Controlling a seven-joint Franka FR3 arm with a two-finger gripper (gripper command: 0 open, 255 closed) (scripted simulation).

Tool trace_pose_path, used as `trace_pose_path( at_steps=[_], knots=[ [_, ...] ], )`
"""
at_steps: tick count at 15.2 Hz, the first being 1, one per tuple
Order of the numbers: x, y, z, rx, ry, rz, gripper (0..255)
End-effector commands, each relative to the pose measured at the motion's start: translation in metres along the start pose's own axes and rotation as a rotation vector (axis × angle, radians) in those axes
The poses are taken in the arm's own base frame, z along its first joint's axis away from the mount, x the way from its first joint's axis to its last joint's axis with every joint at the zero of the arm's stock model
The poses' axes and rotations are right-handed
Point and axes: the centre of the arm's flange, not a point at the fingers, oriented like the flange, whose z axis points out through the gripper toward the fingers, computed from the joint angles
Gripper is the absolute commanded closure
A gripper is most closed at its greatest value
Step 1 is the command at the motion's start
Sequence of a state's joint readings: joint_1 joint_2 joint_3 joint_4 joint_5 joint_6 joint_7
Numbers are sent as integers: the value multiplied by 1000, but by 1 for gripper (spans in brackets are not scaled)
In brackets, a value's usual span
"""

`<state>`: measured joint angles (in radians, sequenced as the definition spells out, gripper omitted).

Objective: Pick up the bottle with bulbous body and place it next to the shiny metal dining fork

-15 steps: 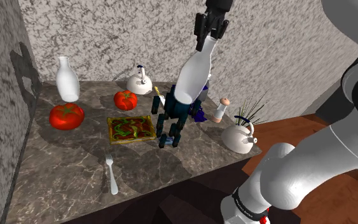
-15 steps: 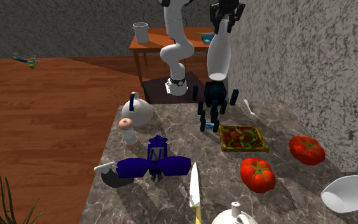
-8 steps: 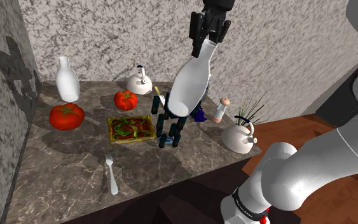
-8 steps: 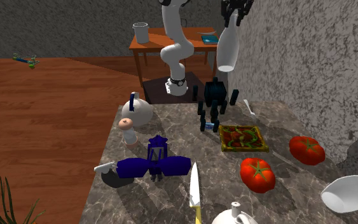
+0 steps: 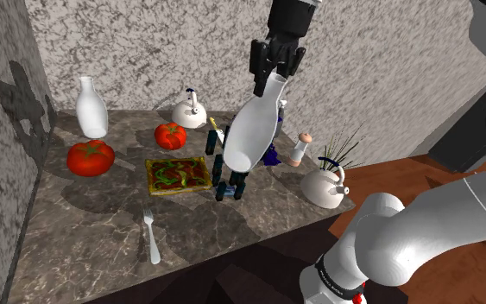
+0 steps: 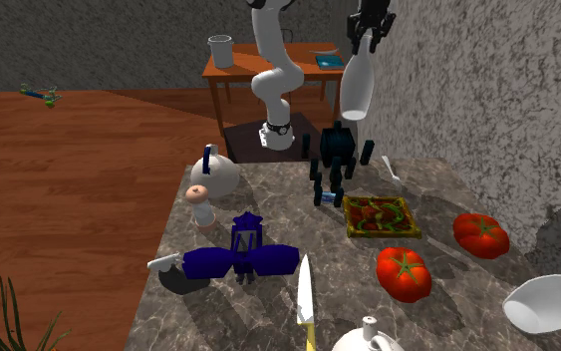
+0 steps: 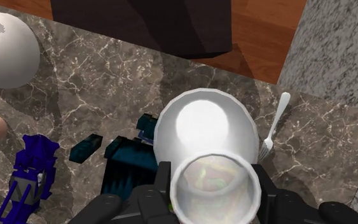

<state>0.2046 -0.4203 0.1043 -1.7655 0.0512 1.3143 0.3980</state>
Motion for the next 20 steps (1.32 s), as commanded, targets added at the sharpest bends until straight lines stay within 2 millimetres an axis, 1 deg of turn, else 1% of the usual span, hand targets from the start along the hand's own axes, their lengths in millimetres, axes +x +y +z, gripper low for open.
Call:
trace_pose_path(
  at_steps=[1,20],
  knots=[
    [0,-1,11,0,1,0,255],
    [3,-1,111,0,1,0,255]
  ],
)
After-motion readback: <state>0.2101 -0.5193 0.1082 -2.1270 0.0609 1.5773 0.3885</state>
